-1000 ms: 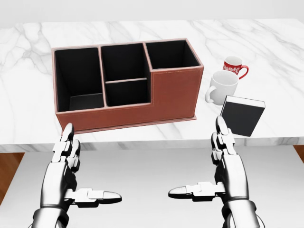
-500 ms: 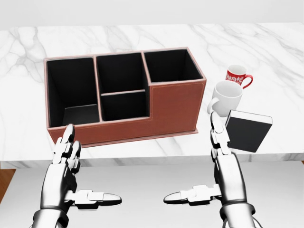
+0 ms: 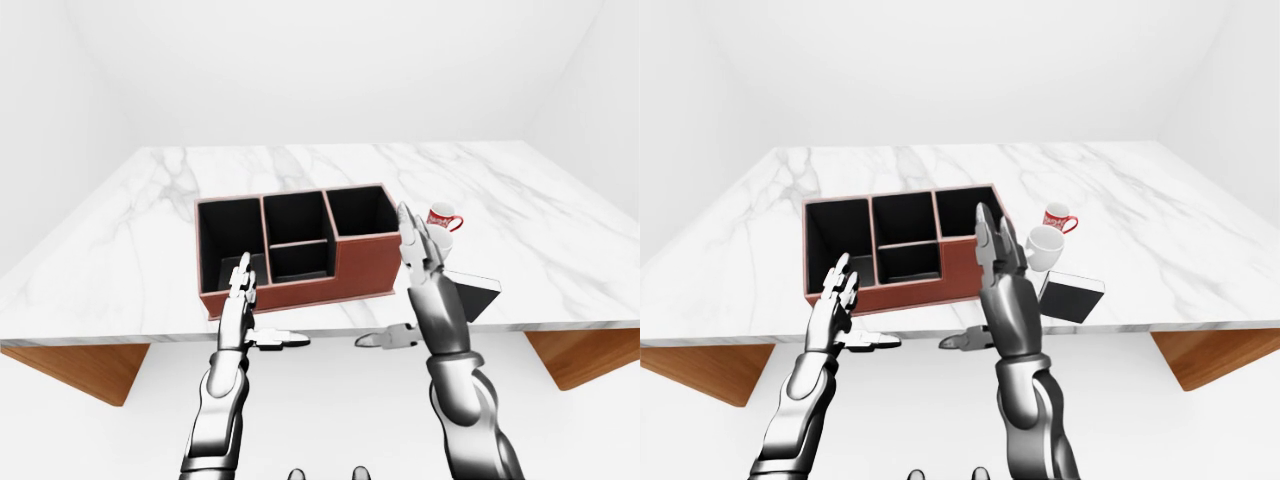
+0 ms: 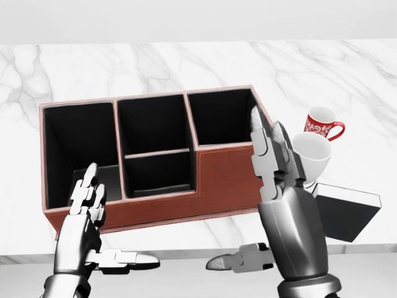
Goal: Pick up the book and place it in the right compartment of the caddy.
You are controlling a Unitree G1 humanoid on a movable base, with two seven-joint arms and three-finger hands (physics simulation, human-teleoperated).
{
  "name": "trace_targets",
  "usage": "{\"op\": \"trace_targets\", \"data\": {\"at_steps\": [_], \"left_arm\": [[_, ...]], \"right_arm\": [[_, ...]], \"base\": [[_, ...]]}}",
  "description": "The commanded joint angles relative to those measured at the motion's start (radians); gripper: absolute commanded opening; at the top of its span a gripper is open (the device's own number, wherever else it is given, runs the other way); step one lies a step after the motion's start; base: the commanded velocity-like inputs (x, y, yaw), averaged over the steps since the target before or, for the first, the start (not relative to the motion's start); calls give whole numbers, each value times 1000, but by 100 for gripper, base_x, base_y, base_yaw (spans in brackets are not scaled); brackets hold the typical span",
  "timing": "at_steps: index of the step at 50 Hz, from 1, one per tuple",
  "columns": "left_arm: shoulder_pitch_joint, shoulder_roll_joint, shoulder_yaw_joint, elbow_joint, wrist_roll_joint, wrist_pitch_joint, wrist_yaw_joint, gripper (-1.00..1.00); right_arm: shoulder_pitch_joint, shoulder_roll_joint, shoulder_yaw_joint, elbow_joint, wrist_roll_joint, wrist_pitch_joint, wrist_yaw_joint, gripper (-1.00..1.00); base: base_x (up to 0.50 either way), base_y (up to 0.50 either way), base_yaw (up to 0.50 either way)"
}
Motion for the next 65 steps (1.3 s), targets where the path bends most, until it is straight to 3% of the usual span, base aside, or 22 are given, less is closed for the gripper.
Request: {"op": "trace_targets", "data": {"at_steps": [1, 7, 17, 31, 35, 40, 53, 65], "left_arm": [[4, 0, -1, 0, 1, -3, -1, 100], [4, 0, -1, 7, 1, -9, -2, 100], [1, 0, -1, 19, 1, -18, -3, 100], [7, -2, -3, 0, 1, -4, -2, 100], [0, -1, -1, 22, -1, -19, -3, 100], [5, -1, -3, 4, -1, -4, -2, 100], [2, 0, 0, 14, -4, -11, -3, 100], [4, -1, -1, 12, -5, -12, -2, 100]], "right_arm": [[22, 17, 78, -142, -305, 0, 71, 100], [32, 39, 131, -218, -538, 0, 184, 100], [40, 48, 112, -207, -654, 0, 197, 100], [38, 44, -3, -137, -659, 0, 158, 100], [42, 45, -29, -134, -695, 0, 166, 100], [51, 45, -53, -127, -687, 0, 169, 100], [83, 33, -161, -65, -648, 0, 186, 100], [162, 31, -245, -47, -597, 0, 162, 100]], "base": [[0, 0, 0], [0, 0, 0], [0, 0, 0], [0, 0, 0], [0, 0, 0], [0, 0, 0], [34, 0, 0], [1, 0, 0]]}}
